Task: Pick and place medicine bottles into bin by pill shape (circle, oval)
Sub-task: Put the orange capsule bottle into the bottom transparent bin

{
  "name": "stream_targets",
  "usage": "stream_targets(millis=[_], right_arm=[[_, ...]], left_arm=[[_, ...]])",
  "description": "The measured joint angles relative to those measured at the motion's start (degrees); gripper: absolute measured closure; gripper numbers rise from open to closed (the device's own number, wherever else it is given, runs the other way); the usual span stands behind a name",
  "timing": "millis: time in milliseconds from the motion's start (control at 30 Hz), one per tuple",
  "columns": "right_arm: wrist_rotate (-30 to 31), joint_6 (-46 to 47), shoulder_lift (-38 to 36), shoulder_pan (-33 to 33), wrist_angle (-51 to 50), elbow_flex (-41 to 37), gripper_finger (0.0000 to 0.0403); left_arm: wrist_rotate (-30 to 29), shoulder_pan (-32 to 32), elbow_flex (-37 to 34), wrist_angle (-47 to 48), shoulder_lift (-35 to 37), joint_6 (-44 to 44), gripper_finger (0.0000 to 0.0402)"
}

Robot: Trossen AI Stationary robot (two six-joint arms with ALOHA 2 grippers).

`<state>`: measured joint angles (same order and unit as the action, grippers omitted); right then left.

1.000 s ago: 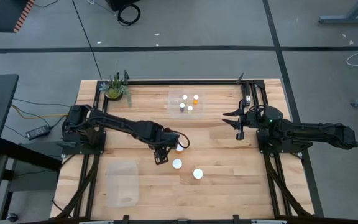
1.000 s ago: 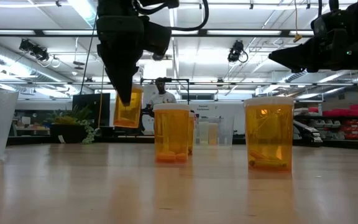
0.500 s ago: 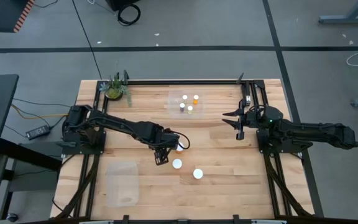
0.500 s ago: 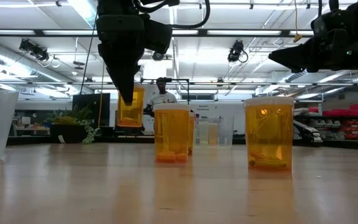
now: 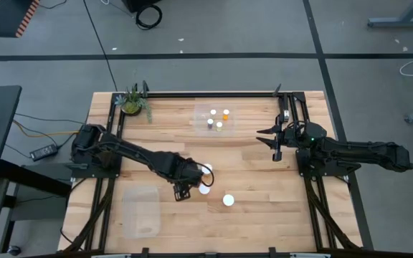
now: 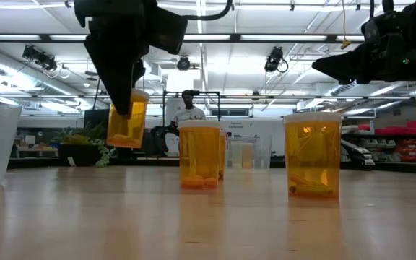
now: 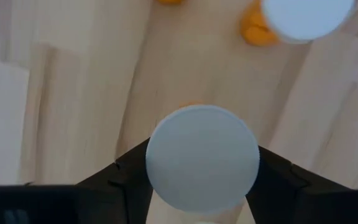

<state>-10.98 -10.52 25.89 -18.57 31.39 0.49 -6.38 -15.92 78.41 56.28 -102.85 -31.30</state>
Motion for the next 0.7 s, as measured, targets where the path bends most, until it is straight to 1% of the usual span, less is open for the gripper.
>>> stream_targets(millis=[133, 300, 467, 633, 700], right_arm=[[0.0, 0.0, 0.0, 0.0, 0.0, 0.0, 0.0287], [0.0, 0.0, 0.0, 0.0, 0.0, 0.0, 0.0287], [0.0, 0.0, 0.0, 0.0, 0.0, 0.0, 0.0287], [0.0, 0.0, 0.0, 0.0, 0.0, 0.0, 0.0287], [0.0, 0.0, 0.0, 0.0, 0.0, 0.0, 0.0287]], left_arm=[[0.0, -1.5, 0.0, 1.2, 0.0, -3.3, 0.0171], [0.3, -3.9, 0.0, 1.5, 0.5, -5.7, 0.0194], [1.9, -6.2, -0.1, 1.5, 1.2, -10.4, 0.0195], [2.6, -9.6, 0.0, 1.2, 2.0, -17.2, 0.0169], [3.3, -11.1, 0.0, 1.0, 2.2, -19.5, 0.0169]])
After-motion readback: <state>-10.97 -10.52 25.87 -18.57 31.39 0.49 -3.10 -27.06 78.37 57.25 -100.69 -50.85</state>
